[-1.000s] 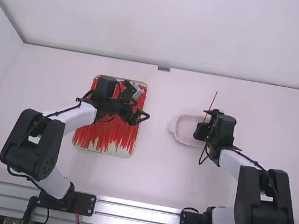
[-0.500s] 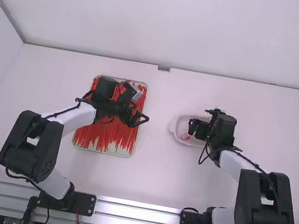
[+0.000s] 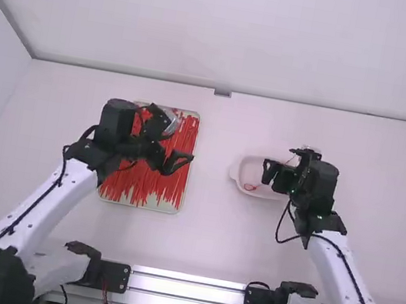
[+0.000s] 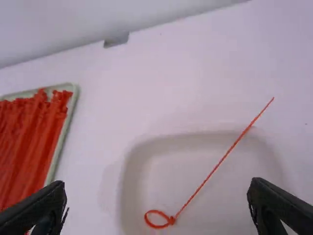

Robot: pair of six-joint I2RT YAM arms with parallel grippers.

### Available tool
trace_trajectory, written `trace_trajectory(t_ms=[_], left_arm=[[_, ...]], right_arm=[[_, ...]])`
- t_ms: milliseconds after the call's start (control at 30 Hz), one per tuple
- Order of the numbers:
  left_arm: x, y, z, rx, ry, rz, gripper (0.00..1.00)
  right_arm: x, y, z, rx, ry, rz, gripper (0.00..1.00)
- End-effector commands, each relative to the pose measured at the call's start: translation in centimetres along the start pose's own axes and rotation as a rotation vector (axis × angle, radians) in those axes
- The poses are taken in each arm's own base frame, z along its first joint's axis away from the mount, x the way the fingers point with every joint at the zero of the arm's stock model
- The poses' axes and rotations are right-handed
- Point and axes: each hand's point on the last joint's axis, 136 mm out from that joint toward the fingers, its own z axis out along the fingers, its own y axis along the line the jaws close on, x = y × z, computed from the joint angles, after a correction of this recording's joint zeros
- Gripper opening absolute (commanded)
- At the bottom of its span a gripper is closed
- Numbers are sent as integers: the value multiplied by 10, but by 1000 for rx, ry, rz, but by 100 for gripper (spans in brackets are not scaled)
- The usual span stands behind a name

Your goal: Fasten the cable tie

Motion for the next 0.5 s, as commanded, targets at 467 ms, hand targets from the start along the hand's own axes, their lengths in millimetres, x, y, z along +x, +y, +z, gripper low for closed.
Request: trace_trajectory(t_ms=[467], left_arm=[[5,12,-23,-105,-20,-47,94]], right_arm=[[-7,10,-43,7,-115,-81,93]])
